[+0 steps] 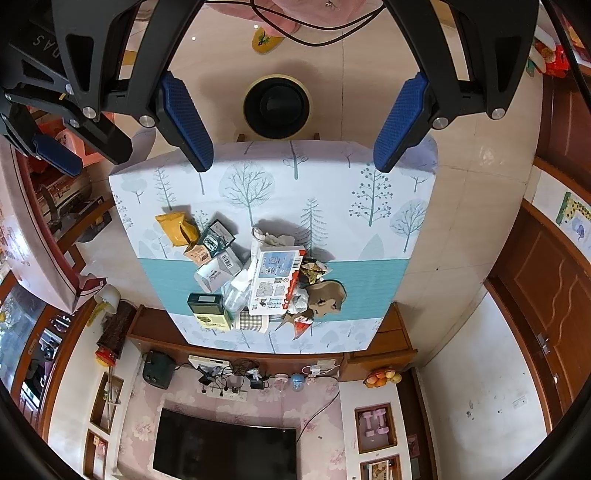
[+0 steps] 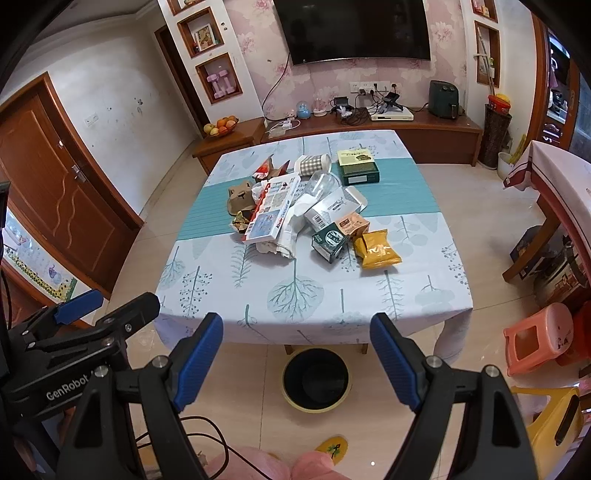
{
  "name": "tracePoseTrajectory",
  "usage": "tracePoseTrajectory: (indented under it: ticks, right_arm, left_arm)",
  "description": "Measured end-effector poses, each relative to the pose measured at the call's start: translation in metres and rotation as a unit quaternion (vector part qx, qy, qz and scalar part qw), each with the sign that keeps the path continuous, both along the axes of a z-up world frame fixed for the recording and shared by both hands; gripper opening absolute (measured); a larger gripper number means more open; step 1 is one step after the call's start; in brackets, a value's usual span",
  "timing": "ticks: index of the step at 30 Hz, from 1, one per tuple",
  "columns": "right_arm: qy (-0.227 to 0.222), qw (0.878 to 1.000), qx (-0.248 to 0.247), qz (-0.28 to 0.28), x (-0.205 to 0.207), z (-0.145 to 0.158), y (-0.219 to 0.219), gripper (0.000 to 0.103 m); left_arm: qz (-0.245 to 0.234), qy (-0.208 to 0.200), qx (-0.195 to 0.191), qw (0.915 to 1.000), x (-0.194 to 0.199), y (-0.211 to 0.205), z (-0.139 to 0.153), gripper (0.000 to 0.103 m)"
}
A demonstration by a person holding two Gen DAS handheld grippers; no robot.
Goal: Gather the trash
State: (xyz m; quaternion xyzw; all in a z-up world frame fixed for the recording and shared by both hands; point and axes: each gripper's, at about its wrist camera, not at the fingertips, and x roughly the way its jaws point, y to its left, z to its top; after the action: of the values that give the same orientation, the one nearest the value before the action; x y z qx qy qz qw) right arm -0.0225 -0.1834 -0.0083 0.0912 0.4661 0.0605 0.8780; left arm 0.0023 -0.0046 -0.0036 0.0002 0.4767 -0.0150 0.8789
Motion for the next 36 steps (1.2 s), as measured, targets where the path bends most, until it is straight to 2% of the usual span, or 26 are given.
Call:
tracePoseTrajectory:
  ticks: [9, 15, 20, 26, 32, 36]
  right_arm:
    - [0.015, 1.000, 0.006, -0.008, 0.010, -0.009, 0.002, 0.083]
    - [0.018, 0.999, 0.000, -0.046, 0.030, -0.010, -0.005, 0.082]
    - [0.027, 0.996, 0.009, -0.083, 0.058, -0.014, -0.017, 0.082]
    - [0.060, 0.990, 0.039, -0.124, 0.106, -0.036, -0.032, 0.082]
    - [0.095, 0.979, 0.088, -0.156, 0.159, -0.081, -0.044, 0.082]
    - [0.122, 0.972, 0.112, -0.167, 0.187, -0.113, -0.046, 0.079]
  left_arm:
    - [-0.004, 0.014, -0.001, 0.9999, 0.010, 0.008, -0.004, 0.087]
    - [-0.020, 0.016, -0.008, 0.9996, 0.043, 0.014, -0.009, 0.087]
    - [-0.044, 0.051, -0.030, 0.9973, 0.100, 0.019, -0.019, 0.087]
    - [-0.076, 0.088, -0.034, 0.9926, 0.184, 0.011, -0.040, 0.087]
    - [-0.116, 0.147, -0.022, 0.9820, 0.258, -0.016, -0.090, 0.087]
    - [-0.114, 0.182, -0.010, 0.9765, 0.293, -0.027, -0.127, 0.087]
